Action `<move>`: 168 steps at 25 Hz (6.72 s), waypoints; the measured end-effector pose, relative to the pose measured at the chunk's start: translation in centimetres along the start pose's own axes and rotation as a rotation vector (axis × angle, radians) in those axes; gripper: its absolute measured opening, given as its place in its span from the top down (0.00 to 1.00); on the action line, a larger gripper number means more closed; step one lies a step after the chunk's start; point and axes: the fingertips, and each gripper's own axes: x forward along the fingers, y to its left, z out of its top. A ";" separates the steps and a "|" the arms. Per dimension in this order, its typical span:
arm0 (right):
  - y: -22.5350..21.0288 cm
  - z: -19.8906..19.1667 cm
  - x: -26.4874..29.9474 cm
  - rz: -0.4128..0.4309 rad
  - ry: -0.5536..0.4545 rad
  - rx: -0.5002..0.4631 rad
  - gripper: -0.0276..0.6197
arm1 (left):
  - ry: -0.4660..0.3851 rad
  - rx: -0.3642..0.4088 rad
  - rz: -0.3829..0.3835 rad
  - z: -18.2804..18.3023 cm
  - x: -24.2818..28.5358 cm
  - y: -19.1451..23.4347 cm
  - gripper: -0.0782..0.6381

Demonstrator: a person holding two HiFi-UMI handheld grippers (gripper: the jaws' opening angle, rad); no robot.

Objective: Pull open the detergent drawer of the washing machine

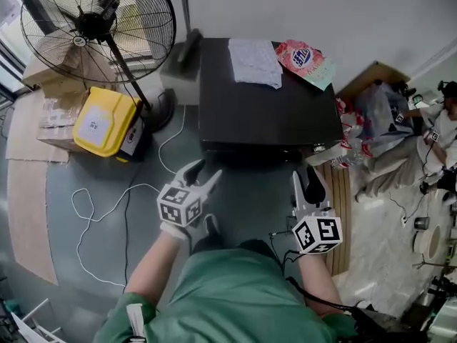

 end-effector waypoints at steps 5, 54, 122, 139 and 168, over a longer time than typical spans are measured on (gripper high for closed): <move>-1.5 -1.4 0.9 -0.011 0.035 0.009 0.71 | 0.038 -0.087 -0.074 -3.0 3.6 1.1 0.56; -7.5 -11.5 0.0 -0.012 0.243 0.059 0.71 | -0.059 -0.604 -0.308 -11.0 18.3 8.9 0.43; -6.6 -14.2 -4.0 0.083 0.279 0.256 0.72 | -0.138 -0.418 -0.477 -10.9 13.3 -1.6 0.76; -5.8 -13.4 -3.2 0.089 0.276 0.256 0.72 | -0.085 -0.563 -0.315 -12.0 17.8 4.6 0.38; -6.5 -13.3 -5.3 0.130 0.248 0.290 0.72 | -0.028 -0.545 -0.332 -17.8 12.8 -2.2 0.46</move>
